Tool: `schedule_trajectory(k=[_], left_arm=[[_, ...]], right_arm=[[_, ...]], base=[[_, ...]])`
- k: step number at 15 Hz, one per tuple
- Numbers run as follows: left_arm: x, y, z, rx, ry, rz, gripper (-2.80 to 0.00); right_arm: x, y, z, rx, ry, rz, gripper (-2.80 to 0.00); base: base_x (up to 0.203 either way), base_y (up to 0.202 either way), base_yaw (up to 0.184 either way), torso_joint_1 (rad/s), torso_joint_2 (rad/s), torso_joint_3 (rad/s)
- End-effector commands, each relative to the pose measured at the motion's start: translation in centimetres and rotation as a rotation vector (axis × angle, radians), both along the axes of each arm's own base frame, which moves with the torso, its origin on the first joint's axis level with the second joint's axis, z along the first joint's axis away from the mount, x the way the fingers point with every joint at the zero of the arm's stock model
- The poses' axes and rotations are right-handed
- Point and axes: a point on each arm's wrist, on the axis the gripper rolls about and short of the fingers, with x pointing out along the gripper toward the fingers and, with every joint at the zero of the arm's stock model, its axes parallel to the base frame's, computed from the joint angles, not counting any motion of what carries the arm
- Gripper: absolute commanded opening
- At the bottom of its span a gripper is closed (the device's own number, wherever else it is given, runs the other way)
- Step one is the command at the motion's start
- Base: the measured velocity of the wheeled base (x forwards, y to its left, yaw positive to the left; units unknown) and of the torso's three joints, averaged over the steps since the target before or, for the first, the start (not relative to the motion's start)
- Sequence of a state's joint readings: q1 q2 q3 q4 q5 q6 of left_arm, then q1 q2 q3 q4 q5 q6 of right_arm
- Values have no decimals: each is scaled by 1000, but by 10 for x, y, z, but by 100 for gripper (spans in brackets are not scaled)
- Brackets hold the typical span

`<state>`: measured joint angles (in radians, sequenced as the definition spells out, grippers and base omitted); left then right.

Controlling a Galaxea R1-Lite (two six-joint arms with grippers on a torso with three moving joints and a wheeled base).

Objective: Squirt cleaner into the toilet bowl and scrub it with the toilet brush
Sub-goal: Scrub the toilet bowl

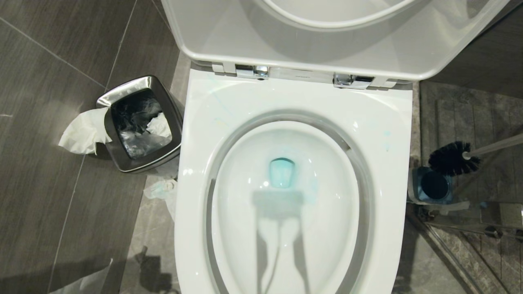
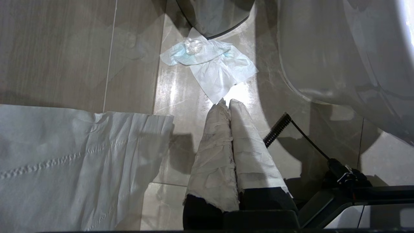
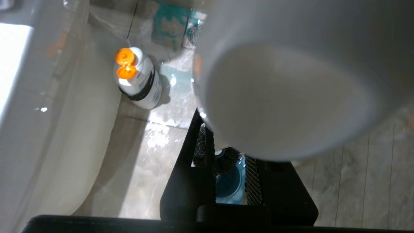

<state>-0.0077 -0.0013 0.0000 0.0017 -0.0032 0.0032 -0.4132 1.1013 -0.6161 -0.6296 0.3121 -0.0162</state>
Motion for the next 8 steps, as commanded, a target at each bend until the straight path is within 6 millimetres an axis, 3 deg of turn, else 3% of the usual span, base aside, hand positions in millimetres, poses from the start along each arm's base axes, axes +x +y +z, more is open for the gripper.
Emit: schedule_trajectory(k=[1, 8], left_arm=[[0, 0, 0, 0, 1, 0, -280], [0, 0, 0, 0, 1, 0, -280]], right_arm=[[-9, 4, 13, 2, 5, 4, -280], [-37, 18, 50, 83, 192, 45, -280]], base=[[0, 0, 0, 0, 0, 0], [0, 0, 0, 0, 0, 0]])
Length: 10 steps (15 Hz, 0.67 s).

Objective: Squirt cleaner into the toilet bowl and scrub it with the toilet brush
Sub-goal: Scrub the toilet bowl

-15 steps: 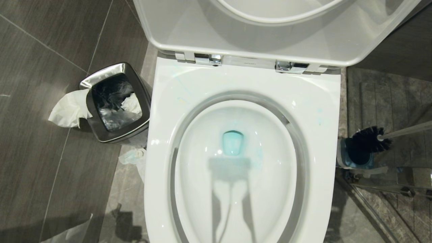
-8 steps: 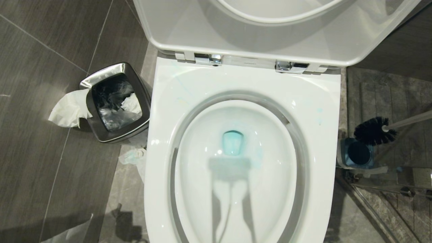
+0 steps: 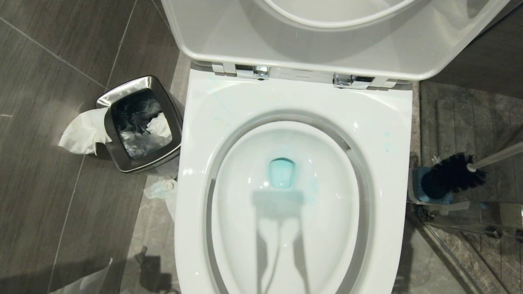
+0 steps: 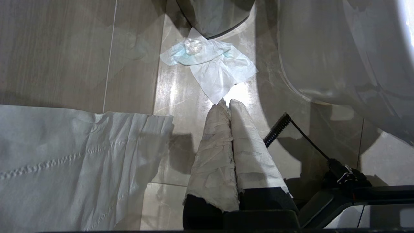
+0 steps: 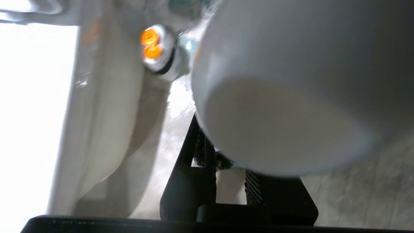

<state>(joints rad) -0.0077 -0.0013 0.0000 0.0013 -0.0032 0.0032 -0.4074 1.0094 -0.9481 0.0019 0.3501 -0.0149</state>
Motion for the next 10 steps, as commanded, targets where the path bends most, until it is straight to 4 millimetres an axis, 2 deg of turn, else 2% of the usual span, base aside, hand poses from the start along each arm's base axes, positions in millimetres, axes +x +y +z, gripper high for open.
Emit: schedule_trajectory(k=[1, 6, 10], left_arm=[[0, 0, 0, -1, 2, 0, -280], [0, 0, 0, 0, 2, 0, -280], [0, 0, 0, 0, 2, 0, -280]], right_arm=[[-10, 5, 8, 9, 19, 14, -280], [-17, 8, 15, 50, 108, 30, -280], [-25, 12, 28, 59, 131, 31, -280]], base=[[0, 0, 0, 0, 0, 0], [0, 0, 0, 0, 0, 0], [0, 0, 0, 0, 0, 0]])
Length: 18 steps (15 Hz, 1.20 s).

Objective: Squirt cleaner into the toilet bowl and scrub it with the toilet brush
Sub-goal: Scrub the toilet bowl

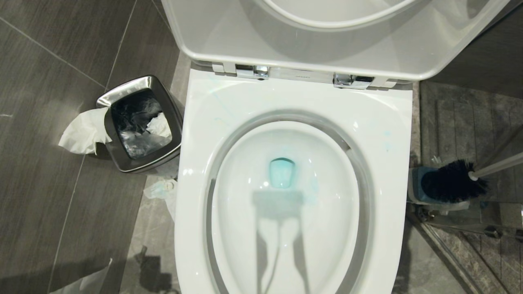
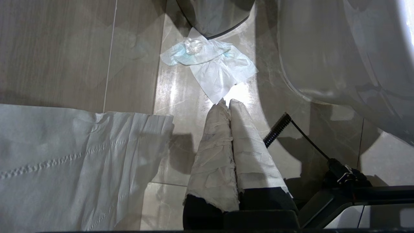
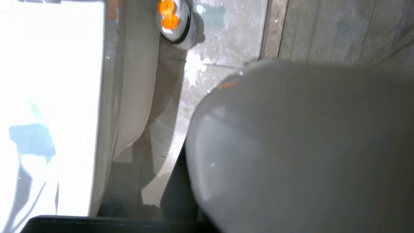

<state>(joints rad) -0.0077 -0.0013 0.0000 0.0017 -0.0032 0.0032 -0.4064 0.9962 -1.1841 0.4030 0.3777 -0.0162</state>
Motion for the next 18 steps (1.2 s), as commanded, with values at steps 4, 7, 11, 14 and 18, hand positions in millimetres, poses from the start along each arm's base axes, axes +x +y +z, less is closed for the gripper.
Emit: schedule_trajectory(k=[4, 7, 11, 14, 18], left_arm=[[0, 0, 0, 0, 1, 0, -280], [0, 0, 0, -1, 1, 0, -280], [0, 0, 0, 0, 1, 0, -280], [0, 0, 0, 0, 1, 0, -280], [0, 0, 0, 0, 1, 0, -280]], right_arm=[[-2, 1, 7, -9, -22, 3, -280], [-13, 6, 15, -18, -46, 4, -280], [-33, 15, 27, -42, -108, 26, -280], [-44, 20, 39, -26, -86, 55, -280], [-54, 26, 54, 9, -45, 129, -280]], base=[[0, 0, 0, 0, 0, 0], [0, 0, 0, 0, 0, 0], [0, 0, 0, 0, 0, 0], [0, 0, 0, 0, 0, 0], [0, 0, 0, 0, 0, 0]])
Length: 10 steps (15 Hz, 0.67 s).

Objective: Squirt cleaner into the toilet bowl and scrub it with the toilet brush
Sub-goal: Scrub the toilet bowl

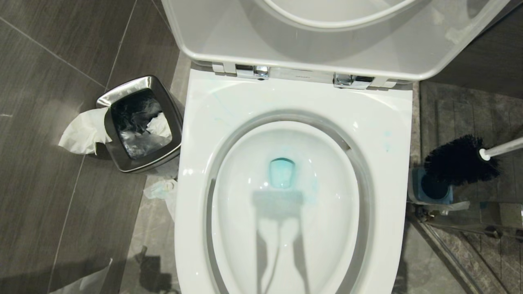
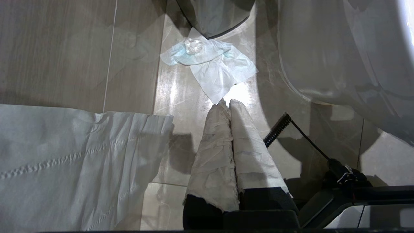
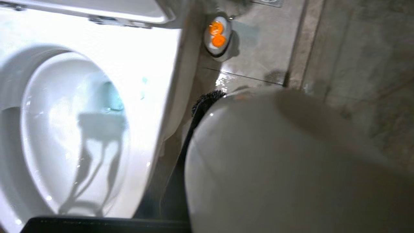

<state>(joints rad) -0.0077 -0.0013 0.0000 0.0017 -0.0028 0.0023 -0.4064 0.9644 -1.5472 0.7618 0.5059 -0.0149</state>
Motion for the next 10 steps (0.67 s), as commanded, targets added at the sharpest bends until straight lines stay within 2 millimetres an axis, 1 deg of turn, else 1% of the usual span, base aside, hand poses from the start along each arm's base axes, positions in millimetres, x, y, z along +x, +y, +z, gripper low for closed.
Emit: schedule_trajectory(k=[1, 5, 10], left_arm=[[0, 0, 0, 1, 1, 0, -280], [0, 0, 0, 1, 1, 0, -280], [0, 0, 0, 1, 1, 0, -280]], right_arm=[[3, -1, 6, -1, -5, 10, -280], [8, -3, 17, -9, -29, 17, -280], [7, -2, 18, 2, -17, 27, -280]], base=[[0, 0, 0, 0, 0, 0], [0, 0, 0, 0, 0, 0], [0, 0, 0, 0, 0, 0]])
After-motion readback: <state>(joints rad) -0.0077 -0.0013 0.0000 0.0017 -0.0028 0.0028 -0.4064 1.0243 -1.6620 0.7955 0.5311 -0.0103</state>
